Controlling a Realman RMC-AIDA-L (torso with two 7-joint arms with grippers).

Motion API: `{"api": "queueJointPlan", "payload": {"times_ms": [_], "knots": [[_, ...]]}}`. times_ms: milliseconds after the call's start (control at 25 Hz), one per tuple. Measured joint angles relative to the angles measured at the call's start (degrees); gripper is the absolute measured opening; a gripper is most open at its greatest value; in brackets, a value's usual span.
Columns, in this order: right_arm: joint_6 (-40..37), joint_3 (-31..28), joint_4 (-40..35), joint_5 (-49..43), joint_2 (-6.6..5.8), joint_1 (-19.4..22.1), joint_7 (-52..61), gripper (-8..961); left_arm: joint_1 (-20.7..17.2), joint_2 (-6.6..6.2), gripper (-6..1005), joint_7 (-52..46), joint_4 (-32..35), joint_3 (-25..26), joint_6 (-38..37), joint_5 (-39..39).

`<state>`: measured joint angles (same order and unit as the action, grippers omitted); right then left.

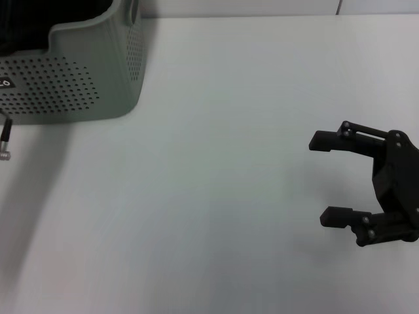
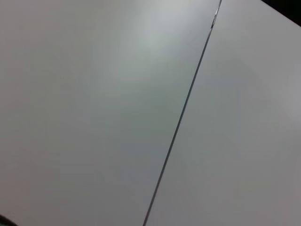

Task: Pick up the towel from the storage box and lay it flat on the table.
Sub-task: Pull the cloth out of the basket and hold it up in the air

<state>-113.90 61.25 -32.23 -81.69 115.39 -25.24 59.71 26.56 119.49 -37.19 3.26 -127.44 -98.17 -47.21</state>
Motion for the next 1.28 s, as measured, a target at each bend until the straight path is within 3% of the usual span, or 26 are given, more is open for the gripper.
{"api": "queueJointPlan", "payload": {"times_ms": [1280], "knots": [[0.4, -0.3, 1.0, 0.0, 0.0, -0.4, -0.7, 869, 2.0, 0.43, 533, -0.6, 3.2, 0.2, 4.6, 2.2]]}}
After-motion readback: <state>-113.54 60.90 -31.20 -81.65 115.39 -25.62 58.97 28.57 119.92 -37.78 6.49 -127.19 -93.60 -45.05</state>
